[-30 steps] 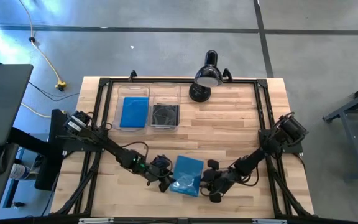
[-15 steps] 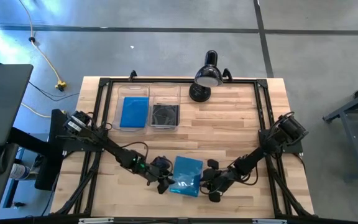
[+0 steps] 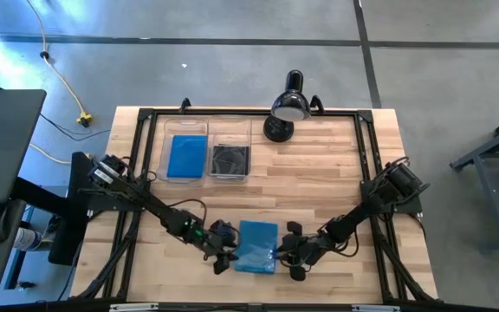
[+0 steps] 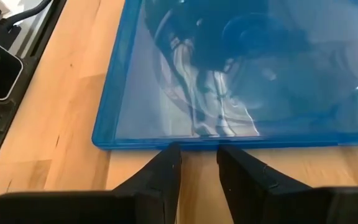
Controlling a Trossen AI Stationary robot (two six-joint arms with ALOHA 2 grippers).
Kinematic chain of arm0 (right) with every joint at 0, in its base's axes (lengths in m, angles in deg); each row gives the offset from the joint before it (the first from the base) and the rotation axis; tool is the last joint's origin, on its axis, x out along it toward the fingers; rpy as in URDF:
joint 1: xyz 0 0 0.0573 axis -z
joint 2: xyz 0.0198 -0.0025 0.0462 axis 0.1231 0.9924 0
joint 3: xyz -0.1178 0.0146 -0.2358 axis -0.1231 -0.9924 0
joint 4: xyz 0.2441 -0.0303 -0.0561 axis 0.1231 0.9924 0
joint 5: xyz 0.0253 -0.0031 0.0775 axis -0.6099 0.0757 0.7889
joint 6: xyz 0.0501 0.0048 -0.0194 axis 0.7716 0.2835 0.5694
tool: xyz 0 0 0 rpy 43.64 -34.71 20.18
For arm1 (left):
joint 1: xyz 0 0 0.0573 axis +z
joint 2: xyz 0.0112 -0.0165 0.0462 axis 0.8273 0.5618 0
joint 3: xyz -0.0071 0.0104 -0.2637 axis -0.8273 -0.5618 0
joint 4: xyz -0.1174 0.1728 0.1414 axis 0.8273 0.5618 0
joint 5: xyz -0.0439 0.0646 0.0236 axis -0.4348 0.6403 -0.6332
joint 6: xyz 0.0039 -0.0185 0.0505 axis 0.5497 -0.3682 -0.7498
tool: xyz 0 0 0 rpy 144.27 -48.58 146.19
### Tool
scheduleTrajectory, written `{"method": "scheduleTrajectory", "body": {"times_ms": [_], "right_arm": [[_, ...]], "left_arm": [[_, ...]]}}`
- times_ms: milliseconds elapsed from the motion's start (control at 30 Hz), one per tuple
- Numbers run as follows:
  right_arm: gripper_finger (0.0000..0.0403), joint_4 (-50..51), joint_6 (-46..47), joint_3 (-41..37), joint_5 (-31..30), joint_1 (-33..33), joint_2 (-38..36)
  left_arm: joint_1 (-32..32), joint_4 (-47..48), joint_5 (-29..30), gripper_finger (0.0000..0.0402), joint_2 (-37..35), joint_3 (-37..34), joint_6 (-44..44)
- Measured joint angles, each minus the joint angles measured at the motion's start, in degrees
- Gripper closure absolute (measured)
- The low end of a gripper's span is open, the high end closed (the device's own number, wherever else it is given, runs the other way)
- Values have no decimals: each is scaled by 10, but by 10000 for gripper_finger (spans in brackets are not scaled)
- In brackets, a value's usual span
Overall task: Pick & place jewel cases by type
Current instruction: Put the blue CD case into the left transparent bin
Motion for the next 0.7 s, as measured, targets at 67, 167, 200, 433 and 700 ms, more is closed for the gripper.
{"method": "scheduleTrajectory", "body": {"times_ms": [67,167,200,433,700], "right_arm": [[301,-8,-12,0,-1,0,0],[301,-20,-42,0,-5,0,1],[301,-19,-46,0,-10,0,1],[302,28,-6,2,-27,-1,-3],[304,-4,-25,0,-9,-6,-1]], "left_arm": [[0,2,-9,192,0,0,11],[0,6,-31,192,0,0,12],[0,6,-35,193,0,0,11],[-1,-3,-24,193,0,0,-2],[0,12,20,193,0,0,12]]}}
